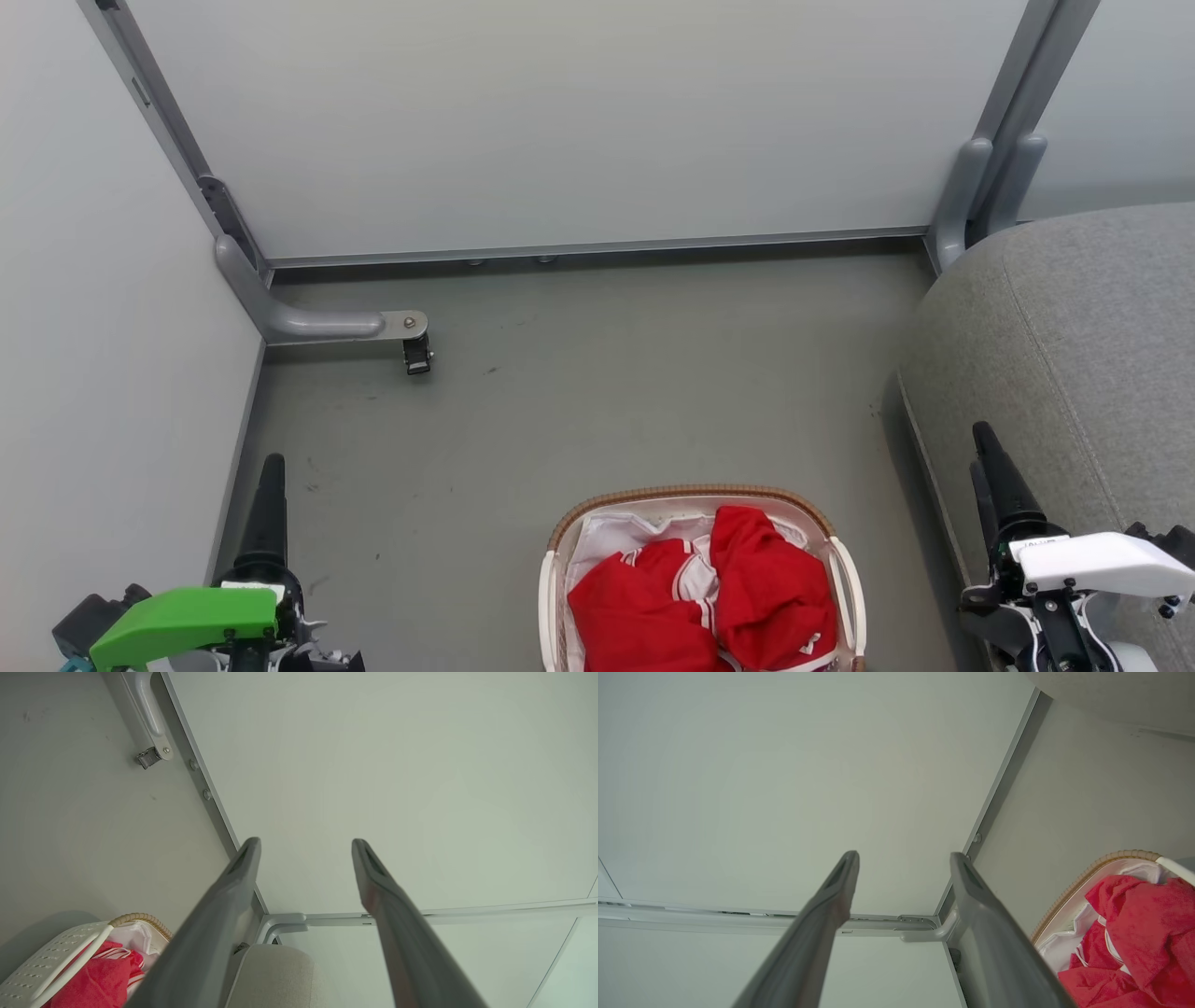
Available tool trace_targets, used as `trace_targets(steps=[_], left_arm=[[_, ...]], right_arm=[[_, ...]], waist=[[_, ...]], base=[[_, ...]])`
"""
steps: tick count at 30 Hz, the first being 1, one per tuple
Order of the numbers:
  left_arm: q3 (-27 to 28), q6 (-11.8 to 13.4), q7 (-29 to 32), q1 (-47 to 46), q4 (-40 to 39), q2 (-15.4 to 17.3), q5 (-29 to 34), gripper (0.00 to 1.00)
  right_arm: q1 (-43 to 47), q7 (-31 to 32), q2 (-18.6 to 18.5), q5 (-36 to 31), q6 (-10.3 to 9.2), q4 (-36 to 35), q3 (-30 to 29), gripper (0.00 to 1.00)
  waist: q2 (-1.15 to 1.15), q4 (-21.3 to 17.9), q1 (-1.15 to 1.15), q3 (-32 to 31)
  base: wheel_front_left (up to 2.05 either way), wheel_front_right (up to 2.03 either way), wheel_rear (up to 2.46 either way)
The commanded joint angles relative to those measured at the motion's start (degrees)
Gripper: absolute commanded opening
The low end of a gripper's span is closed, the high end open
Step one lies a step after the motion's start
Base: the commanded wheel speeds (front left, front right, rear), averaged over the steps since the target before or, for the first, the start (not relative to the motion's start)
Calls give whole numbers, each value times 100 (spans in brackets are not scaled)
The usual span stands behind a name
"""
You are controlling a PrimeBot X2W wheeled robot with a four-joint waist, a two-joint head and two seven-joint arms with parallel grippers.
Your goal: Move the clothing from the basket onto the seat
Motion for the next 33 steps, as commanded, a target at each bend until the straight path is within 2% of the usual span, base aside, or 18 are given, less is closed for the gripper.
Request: trace_targets(steps=[1,14,23,33], left_arm=[[-43,-10,-62,-14,-152,33,238,100],[-119,-15,-343,67,-411,45,1553,100],[-174,49,-519,147,-530,53,2507,100],[-288,107,-699,269,-594,62,3557,100]], right_arm=[[-43,-77,-51,-265,3,-162,-34,100],[7,-360,-65,-1762,3,-578,41,100],[63,-537,-71,-3065,3,-885,340,100],[145,-718,-81,-3841,3,-891,435,100]], waist=[[12,4,0,1],[19,34,0,13],[24,44,0,22],[29,55,0,15]], base=[[0,0,0],[0,0,0],[0,0,0],[0,0,0]])
